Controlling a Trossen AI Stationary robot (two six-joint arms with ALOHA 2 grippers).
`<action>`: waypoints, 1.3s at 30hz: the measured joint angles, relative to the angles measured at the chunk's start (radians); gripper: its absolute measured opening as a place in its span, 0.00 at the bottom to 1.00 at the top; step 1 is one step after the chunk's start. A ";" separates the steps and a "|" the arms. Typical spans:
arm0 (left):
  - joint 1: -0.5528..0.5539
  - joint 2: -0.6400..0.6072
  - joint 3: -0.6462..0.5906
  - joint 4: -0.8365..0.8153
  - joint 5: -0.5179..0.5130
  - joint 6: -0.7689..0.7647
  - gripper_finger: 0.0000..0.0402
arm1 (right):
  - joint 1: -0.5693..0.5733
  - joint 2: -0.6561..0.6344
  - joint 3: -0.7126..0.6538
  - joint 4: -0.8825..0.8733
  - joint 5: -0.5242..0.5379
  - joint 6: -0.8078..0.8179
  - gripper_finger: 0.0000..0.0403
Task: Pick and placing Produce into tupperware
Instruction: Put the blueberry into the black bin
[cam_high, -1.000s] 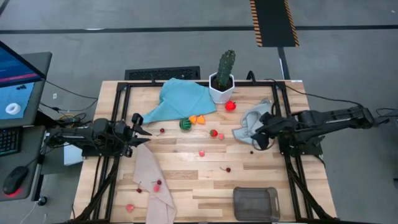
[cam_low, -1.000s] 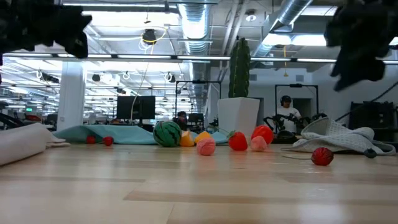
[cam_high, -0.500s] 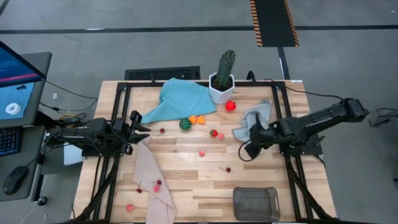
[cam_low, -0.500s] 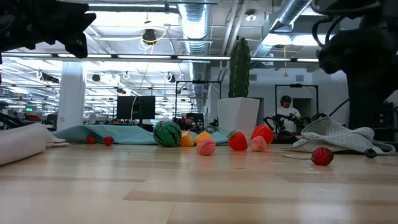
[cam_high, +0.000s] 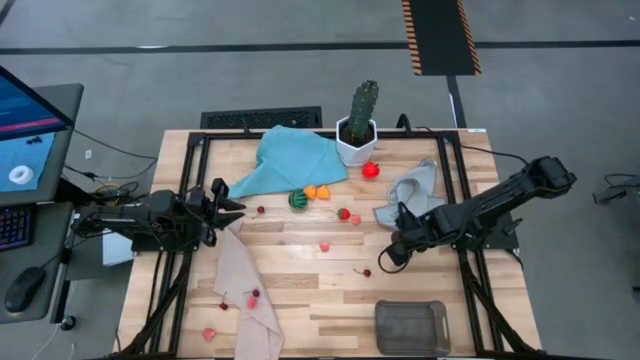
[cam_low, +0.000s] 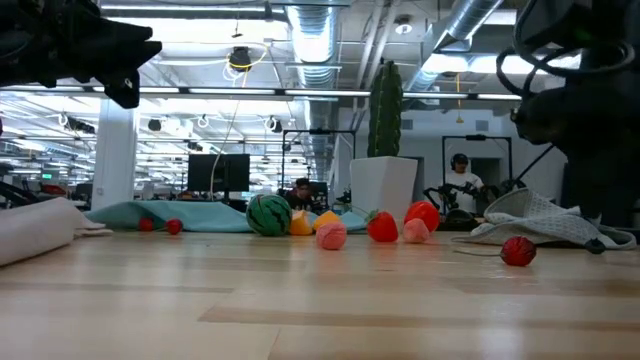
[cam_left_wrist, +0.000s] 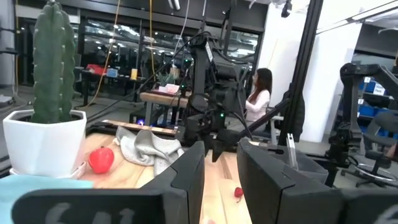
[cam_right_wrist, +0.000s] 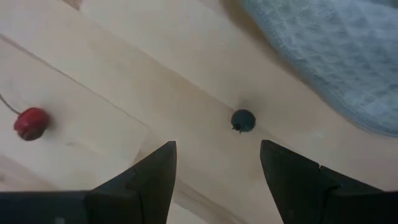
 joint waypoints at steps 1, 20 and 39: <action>0.000 0.000 0.000 0.000 0.000 -0.001 0.21 | 0.000 0.010 0.000 0.005 0.000 -0.001 0.63; 0.000 0.000 0.000 0.000 0.000 -0.074 0.21 | -0.013 0.122 0.000 0.012 0.032 -0.025 0.63; 0.000 0.000 0.000 0.000 0.001 -0.083 0.21 | -0.013 0.121 0.000 0.028 0.030 -0.028 0.57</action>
